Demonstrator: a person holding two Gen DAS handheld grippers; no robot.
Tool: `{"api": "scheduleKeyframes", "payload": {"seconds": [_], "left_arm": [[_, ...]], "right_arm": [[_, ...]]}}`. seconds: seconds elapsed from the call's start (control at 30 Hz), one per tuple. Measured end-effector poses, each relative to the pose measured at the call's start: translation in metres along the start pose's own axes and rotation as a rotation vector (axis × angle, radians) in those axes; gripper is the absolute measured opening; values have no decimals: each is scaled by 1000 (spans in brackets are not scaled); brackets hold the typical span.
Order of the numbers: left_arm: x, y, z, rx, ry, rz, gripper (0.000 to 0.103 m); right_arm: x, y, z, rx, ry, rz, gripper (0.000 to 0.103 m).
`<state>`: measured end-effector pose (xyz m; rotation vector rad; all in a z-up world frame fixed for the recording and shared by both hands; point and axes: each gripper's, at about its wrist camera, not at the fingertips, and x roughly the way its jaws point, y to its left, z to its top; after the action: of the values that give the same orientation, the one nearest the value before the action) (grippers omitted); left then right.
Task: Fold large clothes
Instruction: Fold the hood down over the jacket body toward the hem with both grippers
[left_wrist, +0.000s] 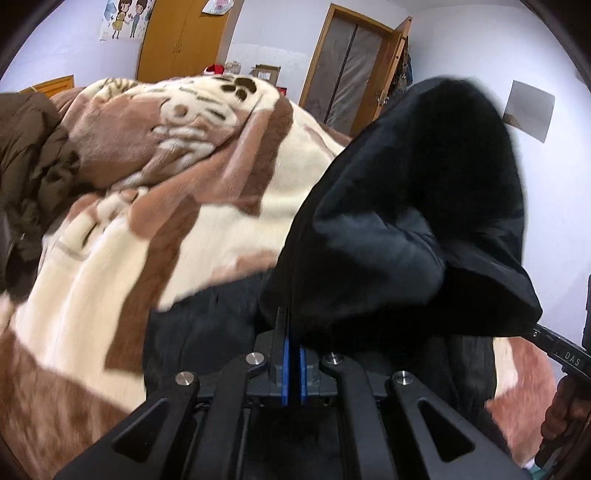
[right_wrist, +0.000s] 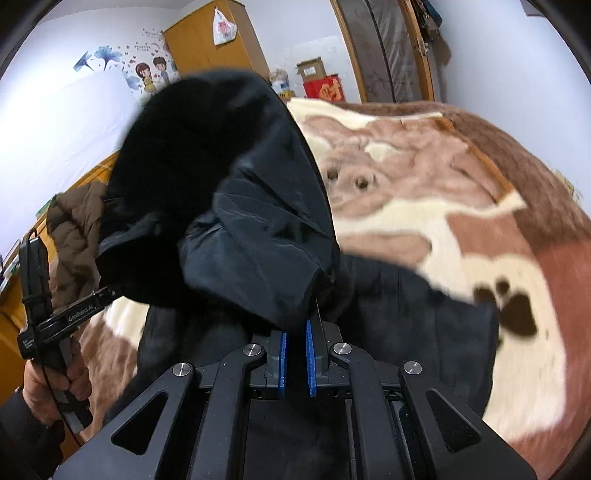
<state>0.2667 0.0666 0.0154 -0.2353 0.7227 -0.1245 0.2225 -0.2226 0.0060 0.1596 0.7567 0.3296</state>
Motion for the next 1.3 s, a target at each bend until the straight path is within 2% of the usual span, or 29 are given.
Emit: {"api": "scheduleKeyframes", "payload": {"seconds": [0.1,0.27,0.4,0.5,0.7,0.83,0.97,1.03,1.1,1.2,1.3], "left_arm": [[-1,8,-30,-10,53,21,4],[-11,21,-68,-20,125,62,4],[-30,27,-81,-8,134,93,4],[-51,28,-86,0,110,109,4],[-71,6,-61,31,45,65,5],[-53,-16,-38,79,38,32,5],[-22,-32,-24,82,70,-15,5],[-3,-38,-26,84,100,-35,6],[17,-41,-42,86,159,-23,6],[40,-35,-86,85,252,-19,6],[49,-28,-122,70,284,-12,6]], "right_arm": [[3,-7,-30,15,70,-17,8],[2,-17,-60,28,148,-39,9],[-11,-20,-64,28,132,-43,17],[-25,-13,-60,17,107,-60,19],[-25,10,-36,-22,56,-59,27],[-8,25,-23,-63,50,-53,28],[14,32,-15,-75,61,-51,28],[34,30,-16,-70,93,-51,28],[52,25,-26,-59,146,-56,28],[77,15,-59,-53,248,-54,28],[95,9,-92,-53,317,-55,28]]}}
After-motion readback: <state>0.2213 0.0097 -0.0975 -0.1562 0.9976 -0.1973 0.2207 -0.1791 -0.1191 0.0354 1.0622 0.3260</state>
